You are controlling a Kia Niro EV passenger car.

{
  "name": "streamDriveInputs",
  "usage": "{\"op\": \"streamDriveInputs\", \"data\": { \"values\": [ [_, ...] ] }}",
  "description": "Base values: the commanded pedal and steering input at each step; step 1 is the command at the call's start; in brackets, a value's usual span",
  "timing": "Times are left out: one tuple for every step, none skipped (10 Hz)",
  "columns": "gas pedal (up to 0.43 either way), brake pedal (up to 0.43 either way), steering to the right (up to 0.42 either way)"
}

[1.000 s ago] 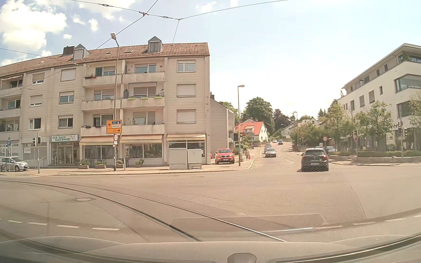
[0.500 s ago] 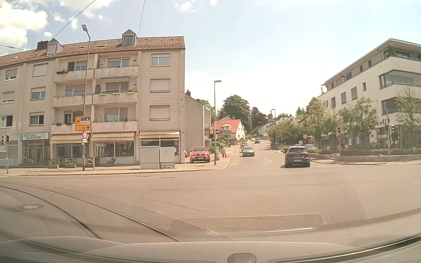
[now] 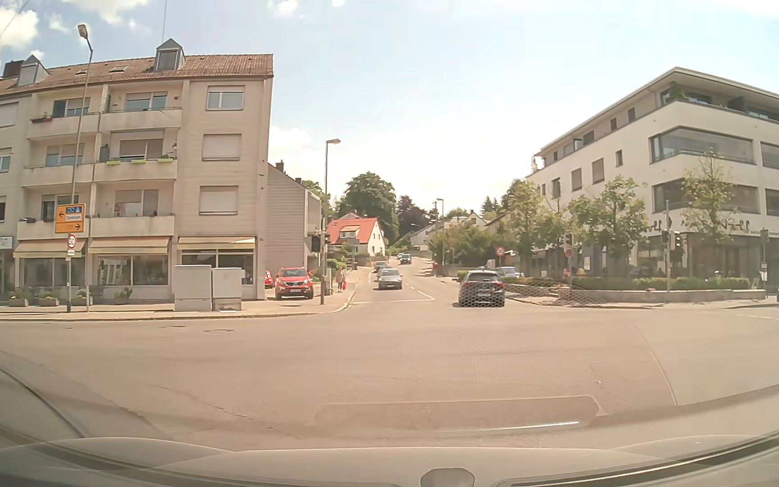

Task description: Follow the waypoints while adhering to traffic rules and regulations

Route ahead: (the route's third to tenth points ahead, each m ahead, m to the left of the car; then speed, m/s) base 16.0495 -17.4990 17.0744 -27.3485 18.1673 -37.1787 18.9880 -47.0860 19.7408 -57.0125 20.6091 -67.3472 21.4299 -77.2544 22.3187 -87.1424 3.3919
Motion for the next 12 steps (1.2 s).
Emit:
{"op": "streamDriveInputs", "data": {
  "values": [
    [0.087,0.000,0.402],
    [0.087,0.000,0.419],
    [0.087,0.000,0.432],
    [0.098,0.000,0.437],
    [0.098,0.000,0.432],
    [0.098,0.000,0.409],
    [0.098,0.000,0.381],
    [0.098,0.000,0.366],
    [0.110,0.000,0.365],
    [0.110,0.000,0.363],
    [0.118,0.000,0.357],
    [0.130,0.000,0.352]
  ]
}}
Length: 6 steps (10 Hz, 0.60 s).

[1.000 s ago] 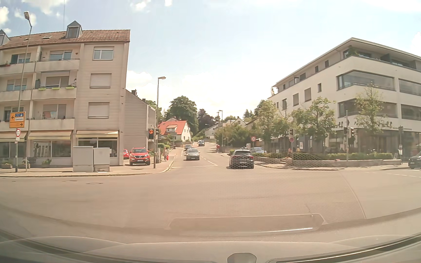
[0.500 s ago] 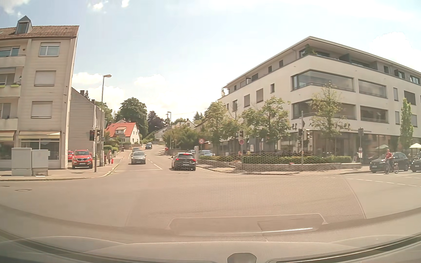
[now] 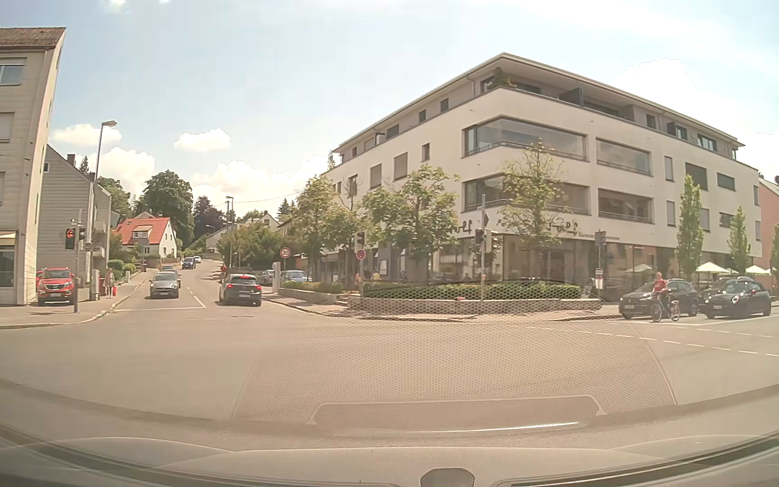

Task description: Follow the waypoints while adhering to traffic rules and regulations

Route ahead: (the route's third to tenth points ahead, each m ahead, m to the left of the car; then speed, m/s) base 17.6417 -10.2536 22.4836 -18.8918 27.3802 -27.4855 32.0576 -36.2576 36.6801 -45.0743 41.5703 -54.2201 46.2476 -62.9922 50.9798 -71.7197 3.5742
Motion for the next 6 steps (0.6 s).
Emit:
{"op": "streamDriveInputs", "data": {
  "values": [
    [0.157,0.000,0.347],
    [0.169,0.000,0.345],
    [0.169,0.000,0.346],
    [0.169,0.000,0.360],
    [0.169,0.000,0.379],
    [0.169,0.000,0.391]
  ]
}}
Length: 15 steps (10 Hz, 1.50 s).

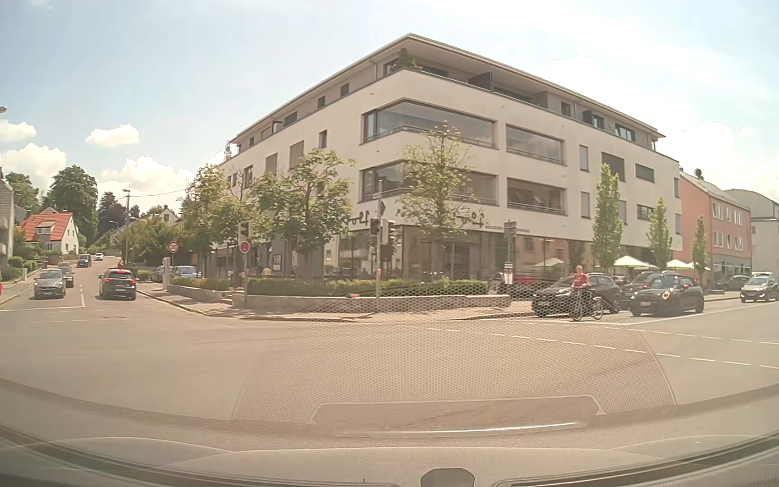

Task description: Follow the waypoints while adhering to traffic rules and regulations

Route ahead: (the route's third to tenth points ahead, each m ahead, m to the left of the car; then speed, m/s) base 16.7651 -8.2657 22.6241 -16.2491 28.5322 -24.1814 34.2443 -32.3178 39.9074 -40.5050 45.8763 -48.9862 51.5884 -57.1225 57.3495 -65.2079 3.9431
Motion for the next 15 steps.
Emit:
{"op": "streamDriveInputs", "data": {
  "values": [
    [0.169,0.000,0.406],
    [0.169,0.000,0.416],
    [0.169,0.000,0.416],
    [0.169,0.000,0.415],
    [0.169,0.000,0.414],
    [0.169,0.000,0.407],
    [0.169,0.000,0.395],
    [0.169,0.000,0.386],
    [0.177,0.000,0.377],
    [0.177,0.000,0.368],
    [0.177,0.000,0.358],
    [0.177,0.000,0.346],
    [0.189,0.000,0.333],
    [0.197,0.000,0.316],
    [0.197,0.000,0.297]
  ]
}}
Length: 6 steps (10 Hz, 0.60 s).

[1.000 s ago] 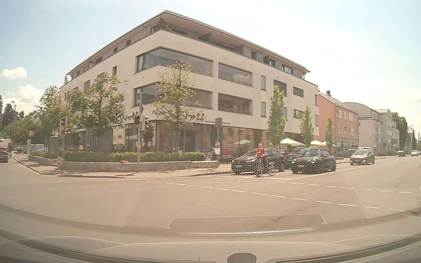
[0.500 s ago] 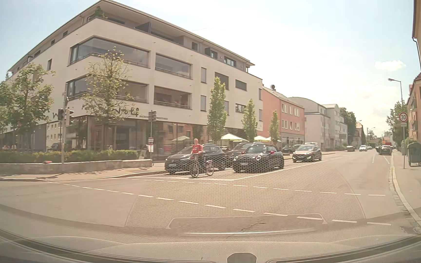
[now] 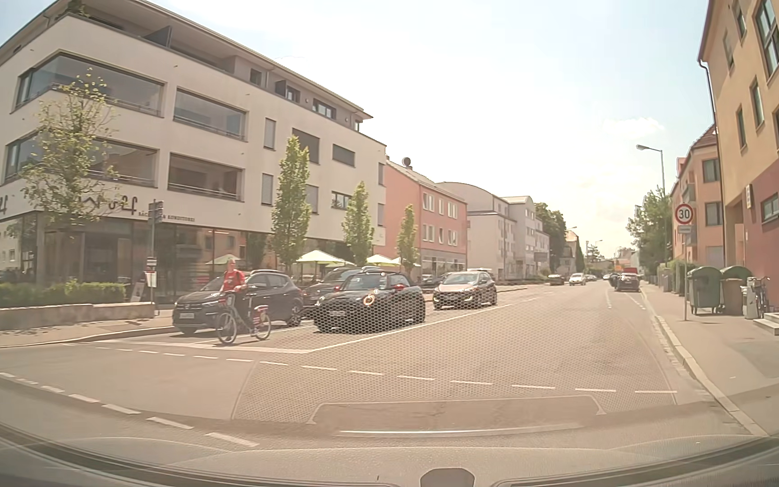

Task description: Follow the waypoints while adhering to traffic rules and regulations

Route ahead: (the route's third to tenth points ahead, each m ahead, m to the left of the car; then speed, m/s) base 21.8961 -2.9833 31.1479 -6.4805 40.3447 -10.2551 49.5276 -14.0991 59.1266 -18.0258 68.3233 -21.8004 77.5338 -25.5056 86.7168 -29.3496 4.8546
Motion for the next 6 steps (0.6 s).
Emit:
{"op": "streamDriveInputs", "data": {
  "values": [
    [0.209,0.000,0.270],
    [0.228,0.000,0.237],
    [0.228,0.000,0.210],
    [0.228,0.000,0.181],
    [0.240,0.000,0.151],
    [0.248,0.000,0.130]
  ]
}}
